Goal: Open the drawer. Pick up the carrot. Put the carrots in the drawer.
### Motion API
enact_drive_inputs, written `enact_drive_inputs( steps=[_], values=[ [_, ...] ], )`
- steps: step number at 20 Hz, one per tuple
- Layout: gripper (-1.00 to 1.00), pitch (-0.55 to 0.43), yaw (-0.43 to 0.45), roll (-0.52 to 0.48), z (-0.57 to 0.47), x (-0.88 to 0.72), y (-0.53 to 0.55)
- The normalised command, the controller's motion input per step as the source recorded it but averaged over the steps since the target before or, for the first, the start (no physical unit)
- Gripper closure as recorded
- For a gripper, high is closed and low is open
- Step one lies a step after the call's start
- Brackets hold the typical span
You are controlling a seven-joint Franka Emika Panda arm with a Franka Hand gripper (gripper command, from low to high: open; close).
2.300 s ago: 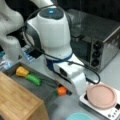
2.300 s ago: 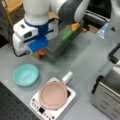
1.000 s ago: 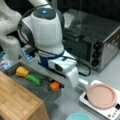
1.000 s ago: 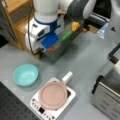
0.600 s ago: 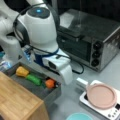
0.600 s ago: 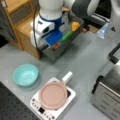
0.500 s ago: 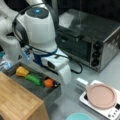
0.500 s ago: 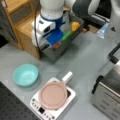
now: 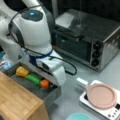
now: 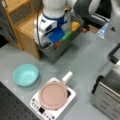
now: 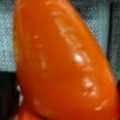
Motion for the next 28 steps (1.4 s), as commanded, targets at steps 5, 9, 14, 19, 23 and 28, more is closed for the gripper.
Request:
enact_drive_inputs(
  steps=[5, 9, 14, 19, 23, 28],
  values=[
    [1.0, -0.224, 0.023, 0.086, -0.12, -0.28, -0.04],
    [1.0, -0.228, 0.021, 0.082, -0.12, -0.3, -0.01],
    [1.0, -0.239, 0.028, 0.089, -0.14, -0.34, 0.02],
    [1.0, -0.245, 0.029, 0.096, -0.09, -0.33, 0.0],
    [1.0, -0.257, 0.043, 0.096, -0.11, -0.31, -0.03],
    [1.0, -0.257, 0.051, 0.111, -0.12, -0.26, -0.06]
  ],
)
